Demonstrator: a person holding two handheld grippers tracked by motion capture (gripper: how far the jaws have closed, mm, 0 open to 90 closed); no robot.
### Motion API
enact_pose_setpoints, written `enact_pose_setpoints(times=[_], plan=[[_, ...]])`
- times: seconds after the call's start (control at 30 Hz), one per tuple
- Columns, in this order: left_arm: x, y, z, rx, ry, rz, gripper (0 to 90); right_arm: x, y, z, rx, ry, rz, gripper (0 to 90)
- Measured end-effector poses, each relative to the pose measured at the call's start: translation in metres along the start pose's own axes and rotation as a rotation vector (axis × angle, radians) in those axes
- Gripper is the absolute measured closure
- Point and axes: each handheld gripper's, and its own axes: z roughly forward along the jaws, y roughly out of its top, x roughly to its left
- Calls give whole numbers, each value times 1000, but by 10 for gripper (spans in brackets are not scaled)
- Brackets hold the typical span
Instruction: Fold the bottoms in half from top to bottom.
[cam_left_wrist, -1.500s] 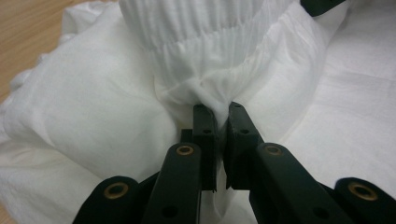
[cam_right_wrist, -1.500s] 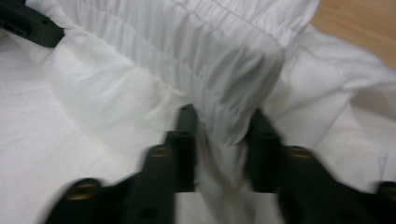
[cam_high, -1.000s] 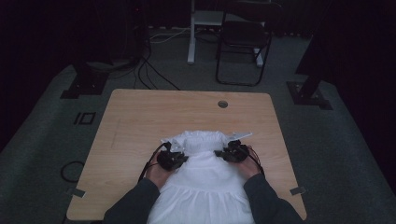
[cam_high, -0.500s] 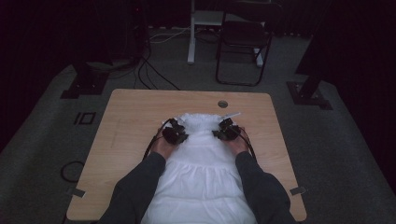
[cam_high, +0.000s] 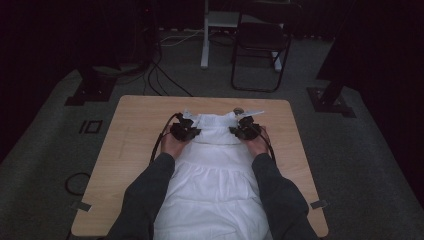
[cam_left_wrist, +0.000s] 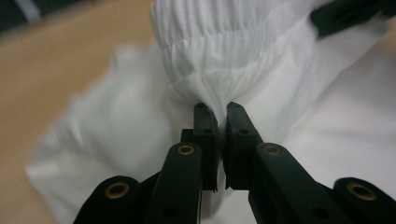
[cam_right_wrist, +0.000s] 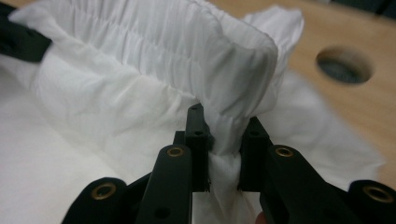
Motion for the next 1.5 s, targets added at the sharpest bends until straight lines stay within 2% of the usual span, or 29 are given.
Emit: enact_pose_setpoints(times=[0.03, 0.07, 0.1, 0.13, 0.17, 0.2, 0.23, 0.33, 0.37, 0.5, 0.53, 0.57, 0.63, 0.67, 0.7, 0.73, 0.77, 0.83, 0.87, 0.9, 0.93, 0.97, 1.0, 1.03, 1.13, 1.17, 1.2, 1.23, 1.5], plan=[[-4, 6, -12, -39, -1, 17, 854, 0, 3, -10, -25, 9, -4, 783], [-4, 6, -12, -39, -1, 17, 854, 1, 7, -21, -54, 18, -6, 782], [-9, 12, -23, -81, -3, 31, 854, 1, 7, -21, -54, 18, -6, 782], [-17, 20, -45, -151, -16, 45, 854, 3, 16, -45, -113, 30, -12, 782], [-17, 20, -45, -151, -16, 45, 854, 5, 20, -57, -138, 39, -20, 782], [-26, 24, -64, -188, -33, 65, 854, 7, 22, -69, -161, 47, -29, 783], [-26, 24, -64, -188, -33, 65, 854, 7, 22, -69, -161, 47, -29, 783], [-42, 19, -84, -190, -46, 105, 854, 19, 22, -98, -171, 69, -68, 785], [-48, 14, -89, -185, -51, 122, 853, 28, 13, -110, -165, 81, -89, 785], [-58, -3, -95, -159, -72, 126, 852, 40, -6, -117, -143, 109, -96, 784], [-64, -17, -94, -124, -79, 127, 852, 40, -6, -117, -143, 109, -96, 784], [-71, -34, -89, -89, -94, 116, 851, 52, -27, -117, -101, 121, -107, 784], [-80, -50, -81, -32, -101, 121, 850, 60, -44, -113, -67, 115, -106, 784], [-80, -50, -81, -32, -101, 121, 850, 60, -44, -113, -67, 115, -106, 784], [-88, -68, -70, 45, -100, 152, 850, 66, -61, -106, -16, 117, -106, 783], [-88, -68, -70, 45, -100, 152, 849, 69, -70, -100, 15, 114, -107, 782], [-92, -85, -56, 117, -99, 158, 849, 72, -78, -94, 49, 117, -112, 781], [-91, -97, -42, 172, -96, 154, 848, 75, -92, -81, 109, 120, -114, 780], [-91, -97, -42, 172, -96, 154, 848, 75, -92, -81, 109, 120, -114, 780], [-89, -101, -34, 190, -83, 162, 845, 77, -99, -66, 150, 101, -129, 777], [-87, -102, -31, 190, -89, 153, 845, 77, -99, -66, 150, 101, -129, 777], [-80, -98, -26, 191, -96, 115, 843, 76, -99, -54, 174, 68, -147, 776], [-80, -98, -26, 191, -96, 115, 843, 72, -98, -48, 172, 72, -133, 776], [-77, -92, -22, 202, -52, 146, 843, 67, -95, -43, 162, 89, -97, 775], [-74, -89, -19, 207, -39, 149, 842, 62, -92, -39, 161, 97, -76, 775], [-63, -79, -8, 217, -5, 152, 841, 54, -80, -27, 158, 77, -69, 774], [-63, -79, -8, 217, -5, 152, 840, 52, -76, -23, 161, 64, -69, 773], [-54, -72, -1, 222, 12, 148, 840, 51, -71, -18, 162, 54, -68, 772], [-20, -49, 25, 217, 67, 117, 837, 30, -40, 14, 161, -2, -44, 765]])
